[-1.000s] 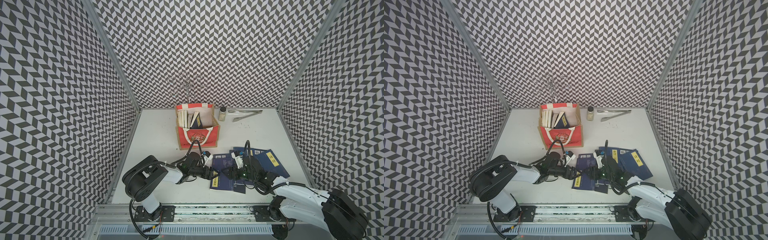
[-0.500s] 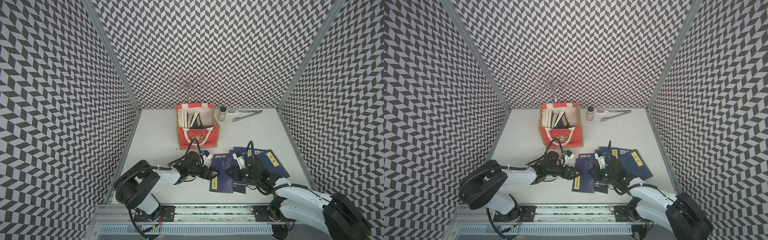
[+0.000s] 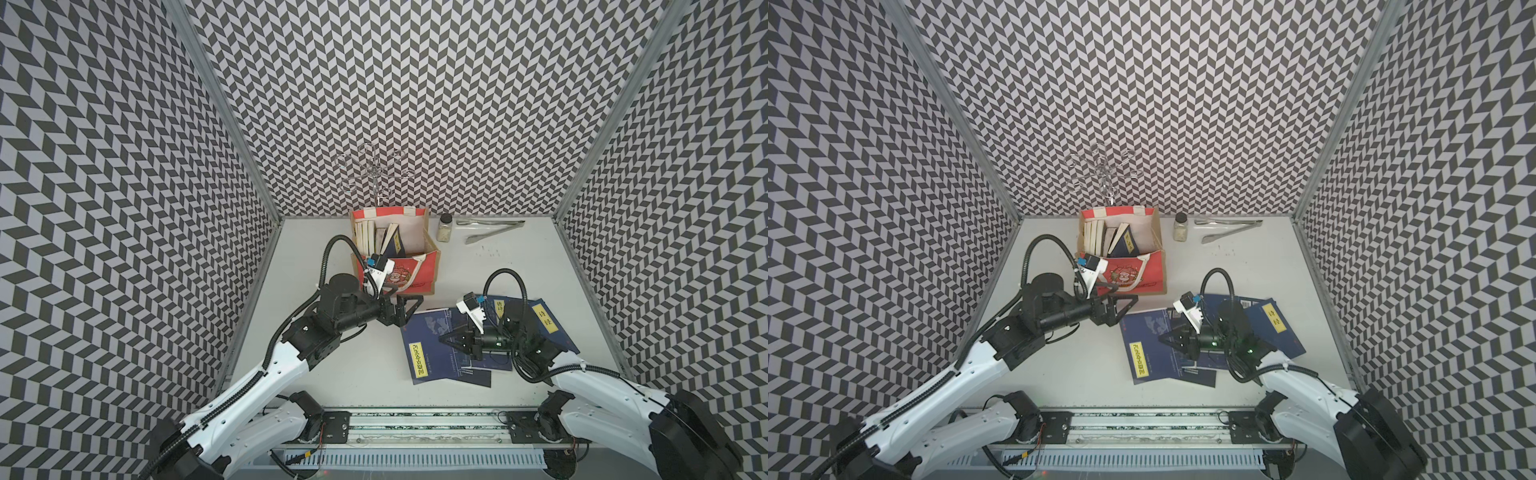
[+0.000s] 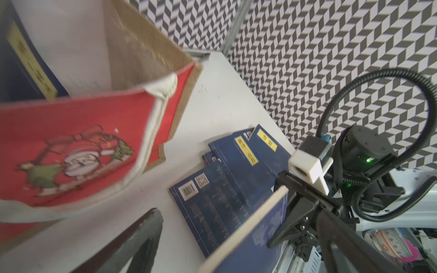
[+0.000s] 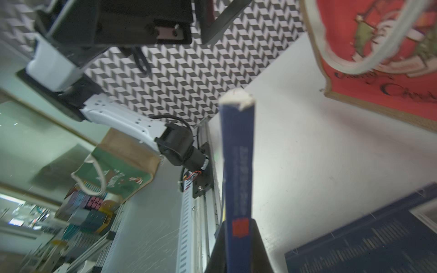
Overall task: Put the books into the canvas bag
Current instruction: Pick up the book from the book.
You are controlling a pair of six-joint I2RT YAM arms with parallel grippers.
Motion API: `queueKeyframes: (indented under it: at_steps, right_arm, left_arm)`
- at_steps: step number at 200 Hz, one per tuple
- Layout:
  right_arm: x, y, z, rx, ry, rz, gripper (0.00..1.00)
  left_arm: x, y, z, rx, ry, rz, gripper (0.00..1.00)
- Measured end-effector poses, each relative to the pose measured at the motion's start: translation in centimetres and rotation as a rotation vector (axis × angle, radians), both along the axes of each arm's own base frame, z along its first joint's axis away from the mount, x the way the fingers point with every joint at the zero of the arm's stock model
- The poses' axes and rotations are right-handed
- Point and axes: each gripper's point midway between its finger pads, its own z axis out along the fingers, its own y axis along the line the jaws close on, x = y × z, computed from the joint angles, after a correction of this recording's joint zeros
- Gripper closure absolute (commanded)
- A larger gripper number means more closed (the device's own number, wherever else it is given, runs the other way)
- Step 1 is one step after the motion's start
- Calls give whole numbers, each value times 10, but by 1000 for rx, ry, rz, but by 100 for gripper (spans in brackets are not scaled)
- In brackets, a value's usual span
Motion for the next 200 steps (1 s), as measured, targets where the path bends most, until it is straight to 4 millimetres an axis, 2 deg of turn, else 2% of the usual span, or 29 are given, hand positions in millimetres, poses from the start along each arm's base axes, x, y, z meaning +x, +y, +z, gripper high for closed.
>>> queueKeyframes:
  at_steps: [13, 30, 50, 59, 81, 109, 136, 177, 200]
  right_arm:
    - [-8, 5, 13, 40, -37, 85, 100]
    - [-14, 10, 30, 79, -82, 173, 100]
    - [-17, 14, 55, 122, -170, 251, 100]
    - [-17, 16, 66, 133, -204, 282, 100]
    - [-12, 22, 82, 138, -249, 334, 100]
    - [2, 24, 104, 158, -330, 348, 100]
    - [9, 22, 103, 155, -333, 349, 100]
    - [15, 22, 94, 131, -300, 334, 100]
    - [25, 22, 87, 111, -279, 300, 100]
  left_arm:
    - [0, 6, 10, 31, -42, -8, 0]
    - [-5, 10, 10, 73, -64, -43, 0]
    - [-23, 9, 3, 105, -62, -135, 0]
    - [-31, 7, 6, 95, -71, -174, 1]
    - [-53, 9, 27, 45, -139, -249, 4]
    - [-72, 9, 33, 25, -157, -323, 8]
    - [-80, 8, 31, 21, -145, -367, 9]
    - [-87, 7, 32, 10, -141, -402, 5]
    - [-91, 5, 33, 0, -139, -430, 4]
